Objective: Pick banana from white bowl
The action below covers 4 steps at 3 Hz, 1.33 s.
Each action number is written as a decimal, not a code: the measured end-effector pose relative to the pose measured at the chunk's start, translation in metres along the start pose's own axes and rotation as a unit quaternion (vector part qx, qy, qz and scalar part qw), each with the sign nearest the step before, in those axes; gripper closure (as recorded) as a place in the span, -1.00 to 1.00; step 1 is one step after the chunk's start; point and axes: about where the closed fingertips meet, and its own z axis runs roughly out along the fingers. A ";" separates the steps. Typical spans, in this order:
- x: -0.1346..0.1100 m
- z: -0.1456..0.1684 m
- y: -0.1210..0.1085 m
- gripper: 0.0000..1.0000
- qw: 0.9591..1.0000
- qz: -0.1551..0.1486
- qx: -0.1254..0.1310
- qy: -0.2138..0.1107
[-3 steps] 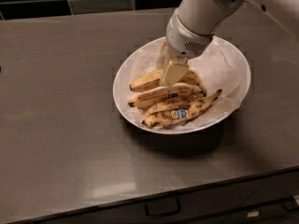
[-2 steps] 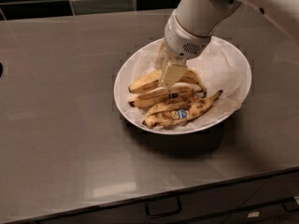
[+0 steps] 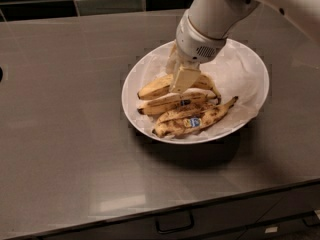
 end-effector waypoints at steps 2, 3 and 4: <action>0.004 -0.005 -0.001 1.00 1.000 -0.003 0.013 0.002; 0.005 -0.002 0.000 1.00 1.000 -0.003 0.013 0.002; 0.005 0.001 0.000 1.00 1.000 -0.003 0.014 0.002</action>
Offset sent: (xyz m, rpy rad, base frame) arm -0.0247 -0.0278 0.1432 -0.0045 -0.3362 -0.0305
